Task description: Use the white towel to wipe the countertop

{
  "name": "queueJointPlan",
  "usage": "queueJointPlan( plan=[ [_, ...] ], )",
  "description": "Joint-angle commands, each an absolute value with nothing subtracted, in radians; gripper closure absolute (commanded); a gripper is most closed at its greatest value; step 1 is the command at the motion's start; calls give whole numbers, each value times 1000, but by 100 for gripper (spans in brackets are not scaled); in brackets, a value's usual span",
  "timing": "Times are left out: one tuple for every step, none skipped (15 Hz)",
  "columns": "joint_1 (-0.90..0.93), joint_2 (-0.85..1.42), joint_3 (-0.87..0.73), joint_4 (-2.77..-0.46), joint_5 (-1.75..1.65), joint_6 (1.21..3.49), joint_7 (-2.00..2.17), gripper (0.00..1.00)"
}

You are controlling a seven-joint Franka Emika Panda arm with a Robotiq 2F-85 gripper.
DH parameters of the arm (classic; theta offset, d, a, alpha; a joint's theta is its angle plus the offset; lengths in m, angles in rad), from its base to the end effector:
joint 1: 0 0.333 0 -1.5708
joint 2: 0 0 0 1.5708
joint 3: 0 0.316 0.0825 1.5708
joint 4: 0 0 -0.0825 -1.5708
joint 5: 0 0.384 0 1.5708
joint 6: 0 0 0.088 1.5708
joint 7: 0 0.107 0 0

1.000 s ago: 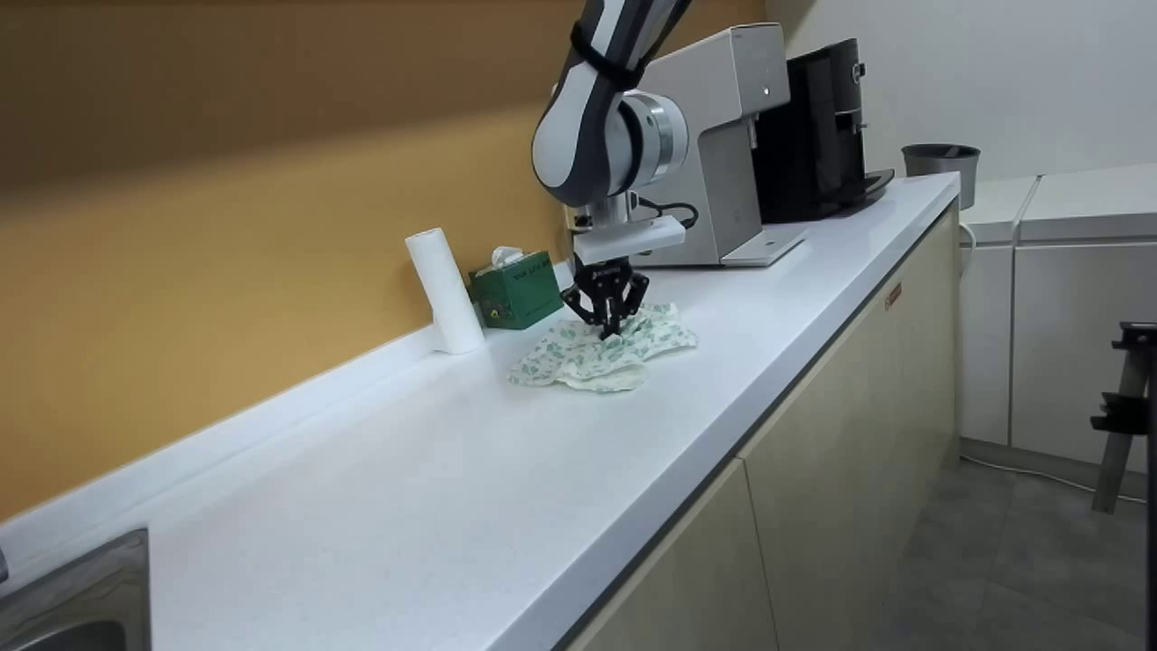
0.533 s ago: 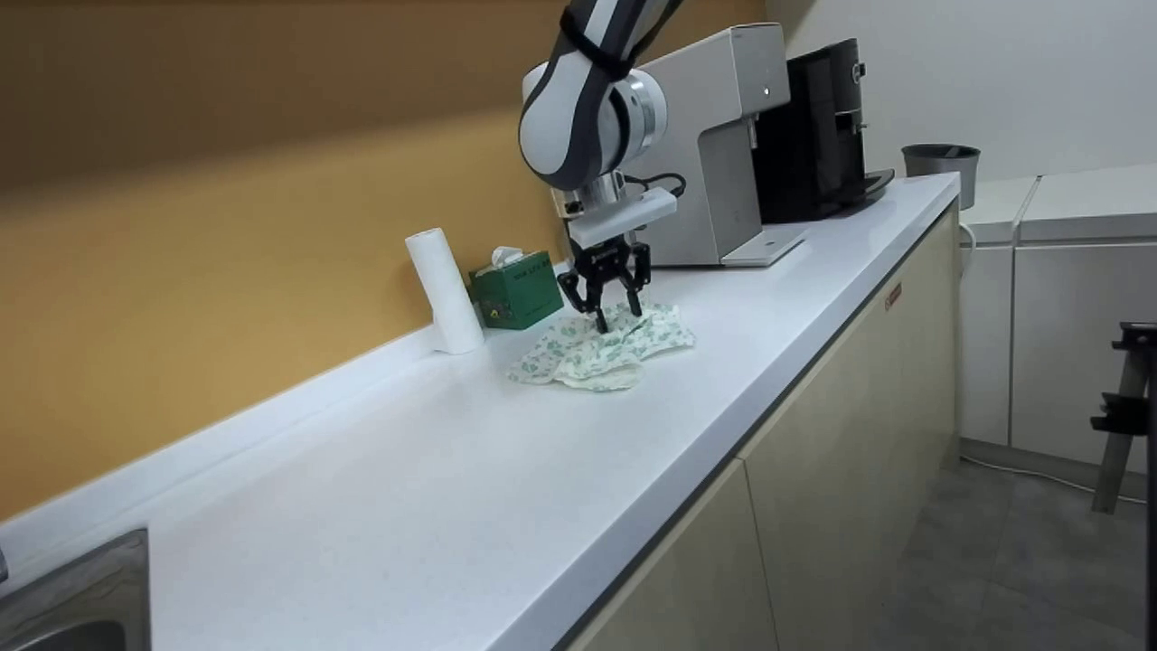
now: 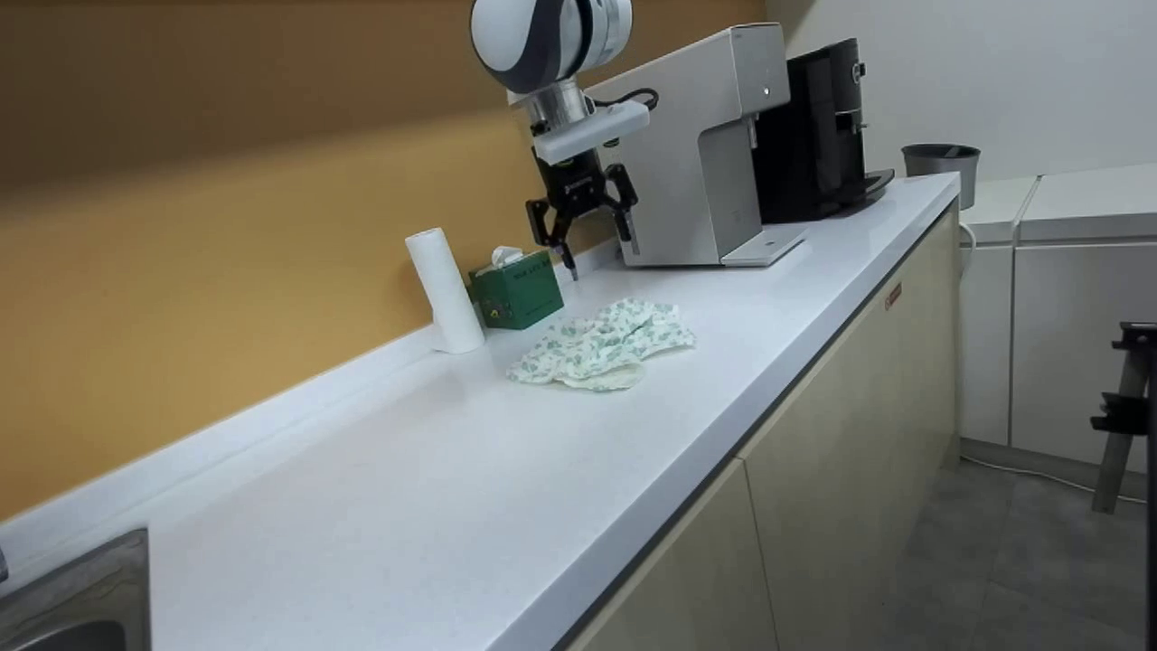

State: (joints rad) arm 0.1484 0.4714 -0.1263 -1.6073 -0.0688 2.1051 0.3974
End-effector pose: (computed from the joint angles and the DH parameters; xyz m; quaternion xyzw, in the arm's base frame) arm 0.6830 0.0227 0.3602 0.9849 -0.1623 0.0265 0.0540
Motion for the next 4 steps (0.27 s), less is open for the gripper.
queueJointPlan(
  plan=[
    [128, 448, -108, -1601, -76, 2039, 426, 0],
    [124, 445, -107, -1609, -77, 2036, 425, 0],
    [118, 445, -104, -1615, -70, 2030, 418, 0],
    [115, 446, -104, -1621, -69, 2026, 421, 0]
  ],
)
